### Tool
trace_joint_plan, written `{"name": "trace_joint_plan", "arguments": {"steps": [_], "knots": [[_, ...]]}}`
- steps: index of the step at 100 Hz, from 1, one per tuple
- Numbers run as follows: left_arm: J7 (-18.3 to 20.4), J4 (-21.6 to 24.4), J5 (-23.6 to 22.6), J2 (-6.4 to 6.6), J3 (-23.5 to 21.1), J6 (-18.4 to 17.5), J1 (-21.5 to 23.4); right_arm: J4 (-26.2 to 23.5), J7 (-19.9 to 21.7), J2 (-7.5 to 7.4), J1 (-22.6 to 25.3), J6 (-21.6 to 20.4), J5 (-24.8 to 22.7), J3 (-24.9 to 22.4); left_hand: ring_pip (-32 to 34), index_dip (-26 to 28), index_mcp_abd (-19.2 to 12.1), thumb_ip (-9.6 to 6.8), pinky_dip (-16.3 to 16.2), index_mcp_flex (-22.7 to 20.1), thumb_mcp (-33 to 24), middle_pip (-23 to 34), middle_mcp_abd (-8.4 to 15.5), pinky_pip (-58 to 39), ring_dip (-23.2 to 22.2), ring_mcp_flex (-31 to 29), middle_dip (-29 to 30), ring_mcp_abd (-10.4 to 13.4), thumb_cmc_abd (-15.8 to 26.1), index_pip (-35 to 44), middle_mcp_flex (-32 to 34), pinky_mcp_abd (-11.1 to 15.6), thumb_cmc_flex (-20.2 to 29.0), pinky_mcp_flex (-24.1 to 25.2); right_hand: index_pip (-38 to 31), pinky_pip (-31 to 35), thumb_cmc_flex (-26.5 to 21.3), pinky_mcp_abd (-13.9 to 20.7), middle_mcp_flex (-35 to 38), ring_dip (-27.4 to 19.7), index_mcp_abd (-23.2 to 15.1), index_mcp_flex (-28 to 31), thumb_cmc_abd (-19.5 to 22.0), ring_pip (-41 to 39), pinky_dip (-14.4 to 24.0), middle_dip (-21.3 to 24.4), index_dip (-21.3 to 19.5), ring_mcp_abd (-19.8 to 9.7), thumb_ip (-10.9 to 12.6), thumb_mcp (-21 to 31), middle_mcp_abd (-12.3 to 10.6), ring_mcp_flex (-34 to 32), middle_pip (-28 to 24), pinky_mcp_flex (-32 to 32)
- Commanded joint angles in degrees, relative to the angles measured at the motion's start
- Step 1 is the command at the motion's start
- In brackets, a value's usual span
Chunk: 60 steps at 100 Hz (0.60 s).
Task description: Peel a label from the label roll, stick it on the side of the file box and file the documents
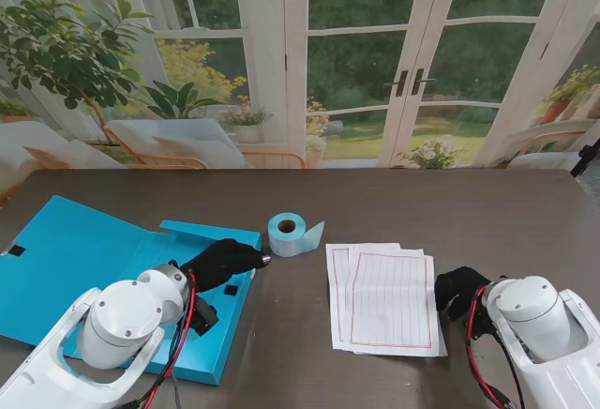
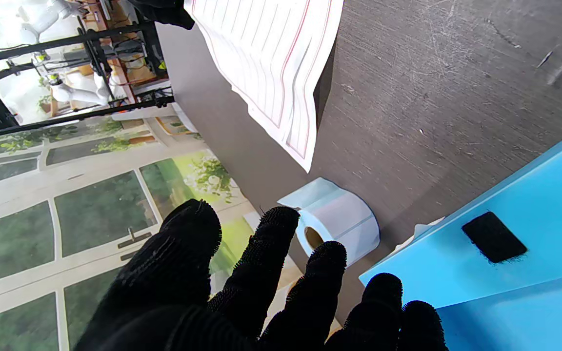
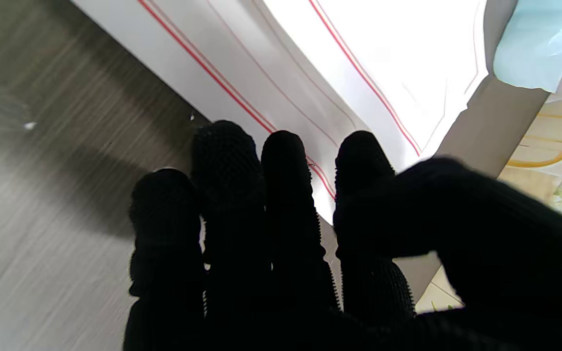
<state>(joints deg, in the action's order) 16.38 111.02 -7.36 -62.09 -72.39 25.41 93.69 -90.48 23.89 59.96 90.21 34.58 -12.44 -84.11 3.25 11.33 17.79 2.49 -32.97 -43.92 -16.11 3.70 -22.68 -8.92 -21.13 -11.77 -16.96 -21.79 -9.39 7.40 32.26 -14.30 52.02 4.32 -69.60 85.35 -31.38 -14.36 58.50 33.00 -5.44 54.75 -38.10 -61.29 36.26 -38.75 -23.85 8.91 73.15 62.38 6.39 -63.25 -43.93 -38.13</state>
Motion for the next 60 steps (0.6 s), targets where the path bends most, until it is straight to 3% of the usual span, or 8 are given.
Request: {"name": "trace_joint_plan", "arguments": {"steps": [1,14,25,43,60], "knots": [[0.85,0.50,0.24,-0.23,-0.27,0.00,0.56,0.26,0.47,0.57,0.41,-0.43,1.27,-0.17,0.25,0.11,0.28,0.35,0.41,-0.57,1.75,0.03,0.15,1.70,0.52,1.41,0.38,0.30,1.84,-0.26,-1.40,2.80,1.60,0.79,0.48,0.19,0.87,-1.68,1.91,0.25,1.93,1.49,2.48,0.14,-0.05,0.36,-0.85,1.52,2.04,2.75,0.83,-2.47,0.90,1.66],[0.65,0.71,0.31,-0.27,-0.61,-0.14,1.09,0.36,-0.45,1.07,0.55,-0.57,3.66,-0.94,0.26,0.07,0.34,0.34,0.42,-0.39,1.90,0.01,0.28,1.70,0.51,1.41,0.38,0.22,1.90,-0.36,-1.46,2.82,1.70,0.78,1.86,0.60,1.79,-2.27,2.22,0.86,5.07,2.35,5.67,0.04,0.41,0.92,-1.01,2.33,1.60,4.21,1.81,-2.50,1.48,2.10],[0.56,0.84,0.32,-0.28,-0.82,-0.19,1.42,0.32,-1.38,1.48,0.70,-0.51,5.07,-1.35,0.25,0.07,0.43,0.33,0.41,-0.43,1.99,0.03,0.26,1.66,0.51,1.42,0.38,0.25,1.97,-0.36,-1.41,2.85,1.79,0.77,3.06,0.94,0.95,-2.40,3.57,0.73,6.47,3.95,4.94,0.14,0.49,1.42,-1.95,2.45,2.29,5.23,1.87,-3.81,1.73,0.89],[0.49,0.86,0.45,-0.30,-1.05,-0.42,1.69,-0.06,-6.19,3.24,1.50,-1.44,9.18,-2.28,0.24,0.03,0.64,0.32,0.37,-0.31,2.24,0.03,0.36,1.62,0.51,1.46,0.37,0.33,2.02,-0.44,-1.45,2.88,1.86,0.77,4.12,1.35,-2.50,-4.09,8.99,-0.42,11.29,8.13,0.10,0.58,-0.40,1.72,-2.63,2.83,5.18,7.88,2.51,-9.08,2.22,-4.11],[0.55,0.87,0.37,-0.28,-1.37,-0.68,1.81,-1.54,-10.01,4.73,2.31,-2.17,13.35,-3.45,0.24,0.01,0.78,0.29,0.29,-0.21,2.43,0.04,0.15,1.55,0.50,1.48,0.37,0.21,2.11,-0.50,-1.43,2.85,2.02,0.78,4.60,1.66,-4.43,-5.27,11.13,-0.10,13.70,9.84,-2.61,0.65,-0.47,0.94,-3.77,3.49,6.49,9.82,3.21,-11.07,3.05,-5.86]]}}
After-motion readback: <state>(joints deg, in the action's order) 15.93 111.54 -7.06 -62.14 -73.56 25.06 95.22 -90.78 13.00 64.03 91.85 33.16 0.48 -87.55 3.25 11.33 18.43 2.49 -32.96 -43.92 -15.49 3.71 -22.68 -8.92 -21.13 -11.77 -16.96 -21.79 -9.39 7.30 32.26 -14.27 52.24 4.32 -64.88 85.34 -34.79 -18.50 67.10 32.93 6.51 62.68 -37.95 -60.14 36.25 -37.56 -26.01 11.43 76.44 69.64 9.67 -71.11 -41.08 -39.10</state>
